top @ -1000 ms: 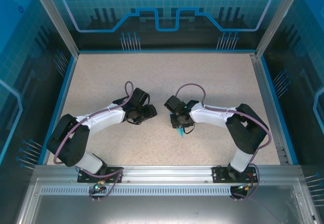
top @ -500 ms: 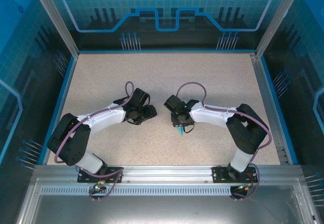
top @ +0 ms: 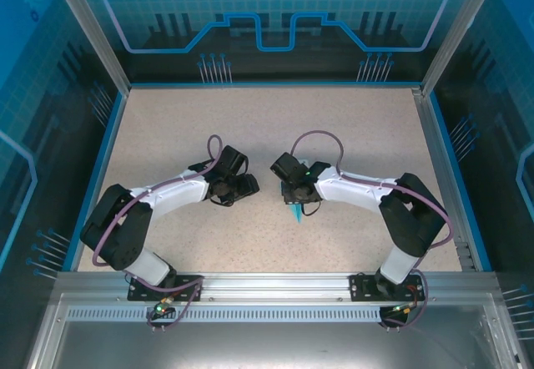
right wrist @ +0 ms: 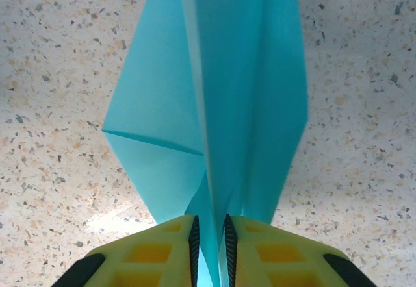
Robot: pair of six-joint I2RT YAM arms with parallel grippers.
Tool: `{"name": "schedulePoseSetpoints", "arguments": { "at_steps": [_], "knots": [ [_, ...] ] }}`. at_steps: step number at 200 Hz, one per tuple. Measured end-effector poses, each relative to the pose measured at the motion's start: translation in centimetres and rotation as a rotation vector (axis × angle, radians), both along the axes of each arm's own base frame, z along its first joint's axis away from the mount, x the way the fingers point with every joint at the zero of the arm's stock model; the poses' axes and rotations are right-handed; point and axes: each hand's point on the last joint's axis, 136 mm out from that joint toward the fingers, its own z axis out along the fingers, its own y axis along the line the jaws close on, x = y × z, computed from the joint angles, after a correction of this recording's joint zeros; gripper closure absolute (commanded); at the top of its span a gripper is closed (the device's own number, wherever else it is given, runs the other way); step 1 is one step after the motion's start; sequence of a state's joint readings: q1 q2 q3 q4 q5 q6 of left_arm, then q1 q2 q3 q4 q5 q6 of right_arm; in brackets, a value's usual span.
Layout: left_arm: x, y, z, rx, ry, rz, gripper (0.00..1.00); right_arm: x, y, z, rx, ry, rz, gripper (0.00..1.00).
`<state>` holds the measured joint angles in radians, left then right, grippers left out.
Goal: Fold a paper plane with a square sheet of paper (pick it up from the middle)
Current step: Move the paper plane to the center of the table.
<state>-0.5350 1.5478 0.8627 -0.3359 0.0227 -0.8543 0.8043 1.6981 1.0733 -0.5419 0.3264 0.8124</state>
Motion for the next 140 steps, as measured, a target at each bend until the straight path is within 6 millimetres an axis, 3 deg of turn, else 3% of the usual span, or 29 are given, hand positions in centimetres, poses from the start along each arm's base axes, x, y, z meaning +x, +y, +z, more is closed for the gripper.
{"name": "schedulePoseSetpoints", "arguments": {
  "at_steps": [26, 101, 140],
  "knots": [
    [0.0, 0.0, -0.1, 0.002, 0.003, 0.000, 0.40, 0.0, 0.0, -0.2, -0.004, 0.005, 0.000, 0.80],
    [0.0, 0.0, -0.4, 0.011, 0.004, -0.016, 0.41, -0.2, 0.5, -1.2, -0.005, 0.040, 0.025, 0.59],
    [-0.1, 0.0, -0.4, 0.007, 0.010, -0.018, 0.41, -0.3, 1.1, -1.2, 0.016, 0.048, 0.049, 0.53]
  ]
}}
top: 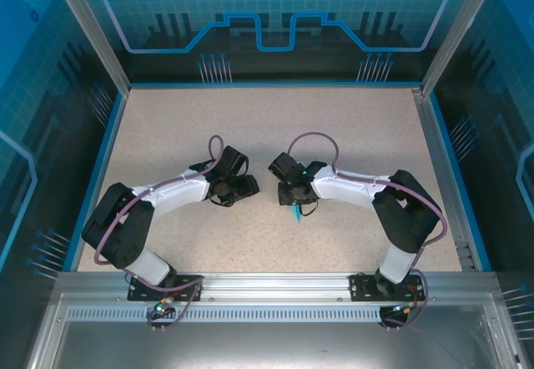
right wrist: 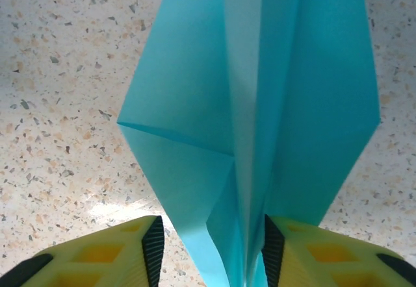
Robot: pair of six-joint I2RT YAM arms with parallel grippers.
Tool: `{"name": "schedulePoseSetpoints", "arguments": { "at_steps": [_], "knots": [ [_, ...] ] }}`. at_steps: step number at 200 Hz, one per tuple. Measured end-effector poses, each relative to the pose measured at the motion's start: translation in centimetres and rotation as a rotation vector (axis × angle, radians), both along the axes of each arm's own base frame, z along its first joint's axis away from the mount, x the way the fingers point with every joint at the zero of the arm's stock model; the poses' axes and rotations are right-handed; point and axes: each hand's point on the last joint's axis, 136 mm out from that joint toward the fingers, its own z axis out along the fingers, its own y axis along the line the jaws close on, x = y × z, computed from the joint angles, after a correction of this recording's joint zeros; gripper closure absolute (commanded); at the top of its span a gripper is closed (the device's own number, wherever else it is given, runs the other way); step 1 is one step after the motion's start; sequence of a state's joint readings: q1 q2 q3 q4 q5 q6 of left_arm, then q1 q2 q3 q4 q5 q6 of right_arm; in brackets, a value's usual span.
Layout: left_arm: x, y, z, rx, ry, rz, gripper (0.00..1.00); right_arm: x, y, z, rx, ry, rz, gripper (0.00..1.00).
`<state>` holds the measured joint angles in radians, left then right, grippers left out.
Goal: Fold a paper plane with a square sheet of paper (pick it up from the middle)
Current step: Move the paper plane to the center of the table.
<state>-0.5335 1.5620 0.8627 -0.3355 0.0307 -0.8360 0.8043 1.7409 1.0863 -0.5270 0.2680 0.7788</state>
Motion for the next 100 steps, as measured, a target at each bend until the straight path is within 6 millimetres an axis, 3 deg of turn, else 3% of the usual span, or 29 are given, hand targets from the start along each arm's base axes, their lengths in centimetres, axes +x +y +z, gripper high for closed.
{"name": "schedulePoseSetpoints", "arguments": {
  "at_steps": [44, 100],
  "knots": [
    [-0.10, 0.00, -0.38, 0.004, 0.012, -0.001, 0.41, -0.17, -0.03, -0.19, 0.000, 0.006, 0.005, 0.71],
    [-0.10, 0.00, -0.38, 0.004, 0.012, -0.001, 0.41, -0.06, -0.60, -0.64, -0.034, 0.003, -0.006, 0.75]
  ]
}}
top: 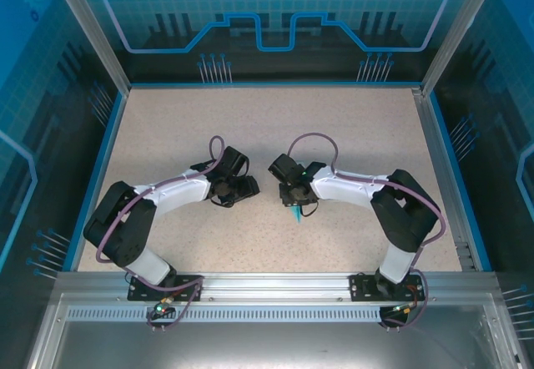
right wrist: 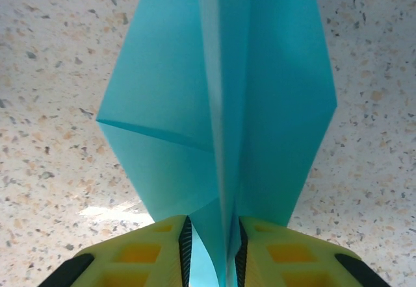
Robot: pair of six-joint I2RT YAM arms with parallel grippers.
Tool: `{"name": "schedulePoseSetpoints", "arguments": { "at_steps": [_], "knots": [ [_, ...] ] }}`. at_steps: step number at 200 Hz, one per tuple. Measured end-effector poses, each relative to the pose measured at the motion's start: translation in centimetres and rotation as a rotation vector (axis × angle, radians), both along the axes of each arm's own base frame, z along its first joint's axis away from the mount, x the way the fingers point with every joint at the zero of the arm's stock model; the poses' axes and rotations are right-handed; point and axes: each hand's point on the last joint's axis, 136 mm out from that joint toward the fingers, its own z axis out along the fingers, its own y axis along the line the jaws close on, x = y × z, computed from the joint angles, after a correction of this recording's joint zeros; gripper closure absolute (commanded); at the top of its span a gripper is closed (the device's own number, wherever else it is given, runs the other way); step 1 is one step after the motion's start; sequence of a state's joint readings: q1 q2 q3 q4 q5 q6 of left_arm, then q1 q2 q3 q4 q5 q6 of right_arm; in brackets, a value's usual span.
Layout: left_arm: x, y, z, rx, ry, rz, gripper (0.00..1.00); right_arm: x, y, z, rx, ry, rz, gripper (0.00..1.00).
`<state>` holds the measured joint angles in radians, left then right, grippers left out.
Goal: Fold a paper plane with a square sheet of paper (pick it up from the middle)
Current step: Move the paper plane to the center of the table.
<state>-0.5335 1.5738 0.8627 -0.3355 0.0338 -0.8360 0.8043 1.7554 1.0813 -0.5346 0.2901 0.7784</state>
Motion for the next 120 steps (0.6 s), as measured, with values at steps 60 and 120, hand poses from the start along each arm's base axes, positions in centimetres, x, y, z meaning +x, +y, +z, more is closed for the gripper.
{"name": "schedulePoseSetpoints", "arguments": {
  "at_steps": [60, 120],
  "knots": [
    [0.0, 0.0, 0.0, 0.000, 0.000, 0.000, 0.40, -0.1, -0.7, -0.9, -0.048, 0.014, -0.013, 0.84],
    [-0.3, 1.0, 0.0, 0.048, 0.000, 0.013, 0.24, 0.9, -0.7, -0.5, -0.055, -0.003, -0.034, 0.94]
  ]
}}
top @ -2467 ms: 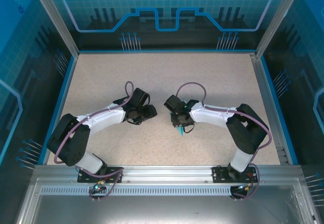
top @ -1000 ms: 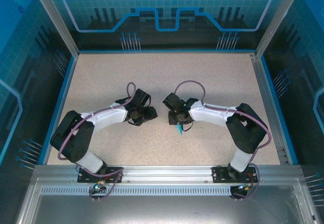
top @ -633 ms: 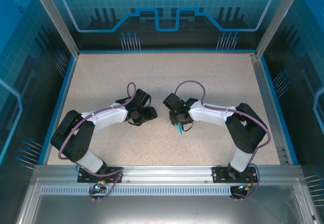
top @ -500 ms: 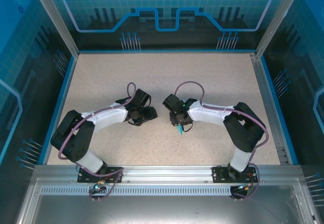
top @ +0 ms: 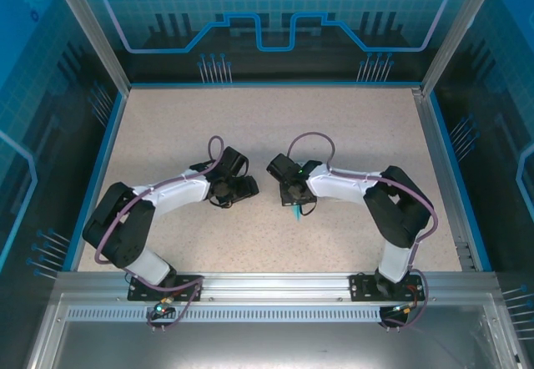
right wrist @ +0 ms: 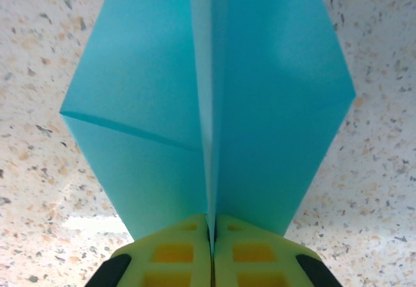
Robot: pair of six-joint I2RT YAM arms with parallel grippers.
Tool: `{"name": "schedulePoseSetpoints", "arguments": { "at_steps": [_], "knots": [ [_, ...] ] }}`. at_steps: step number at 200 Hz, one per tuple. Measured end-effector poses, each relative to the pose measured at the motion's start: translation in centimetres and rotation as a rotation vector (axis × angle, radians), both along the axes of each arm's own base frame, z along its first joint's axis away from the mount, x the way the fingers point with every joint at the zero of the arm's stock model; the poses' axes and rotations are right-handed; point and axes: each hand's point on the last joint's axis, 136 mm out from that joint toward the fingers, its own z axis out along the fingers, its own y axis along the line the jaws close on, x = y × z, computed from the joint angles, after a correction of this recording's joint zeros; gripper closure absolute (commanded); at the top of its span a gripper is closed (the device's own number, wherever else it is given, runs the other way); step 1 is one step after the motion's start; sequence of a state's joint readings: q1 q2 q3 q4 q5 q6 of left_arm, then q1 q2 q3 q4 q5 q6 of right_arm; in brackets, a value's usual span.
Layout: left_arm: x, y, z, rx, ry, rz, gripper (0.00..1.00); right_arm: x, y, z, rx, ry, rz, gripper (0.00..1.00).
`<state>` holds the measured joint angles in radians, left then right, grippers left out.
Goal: Fold a paper plane with a square sheet of paper (pick it up from the middle)
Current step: Move the paper plane to the center of the table.
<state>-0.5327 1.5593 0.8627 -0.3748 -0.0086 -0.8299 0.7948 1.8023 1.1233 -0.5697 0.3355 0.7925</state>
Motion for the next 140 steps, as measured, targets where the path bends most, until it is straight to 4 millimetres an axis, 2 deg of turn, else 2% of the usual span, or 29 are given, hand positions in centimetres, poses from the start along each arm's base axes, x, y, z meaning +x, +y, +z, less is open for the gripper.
{"name": "schedulePoseSetpoints", "arguments": {
  "at_steps": [26, 46, 59, 93, 140],
  "knots": [
    [0.1, 1.0, 0.7, 0.019, -0.015, 0.024, 0.15, 2.1, 0.5, 2.0, 0.027, -0.040, -0.007, 0.94],
    [0.4, 1.9, 1.5, 0.029, -0.037, 0.052, 0.09, 4.9, 1.2, 3.8, 0.064, -0.087, -0.015, 0.94],
    [0.5, 2.6, 2.0, 0.034, -0.050, 0.068, 0.08, 6.6, 1.3, 4.3, 0.073, -0.105, -0.023, 0.94],
    [0.1, 3.8, 2.1, 0.053, -0.046, 0.093, 0.04, 10.2, 0.9, 3.2, 0.062, -0.099, -0.040, 0.93],
    [-0.3, 4.2, 1.8, 0.065, -0.030, 0.095, 0.02, 13.3, 0.7, 1.4, 0.042, -0.077, -0.047, 0.91]
  ]
}}
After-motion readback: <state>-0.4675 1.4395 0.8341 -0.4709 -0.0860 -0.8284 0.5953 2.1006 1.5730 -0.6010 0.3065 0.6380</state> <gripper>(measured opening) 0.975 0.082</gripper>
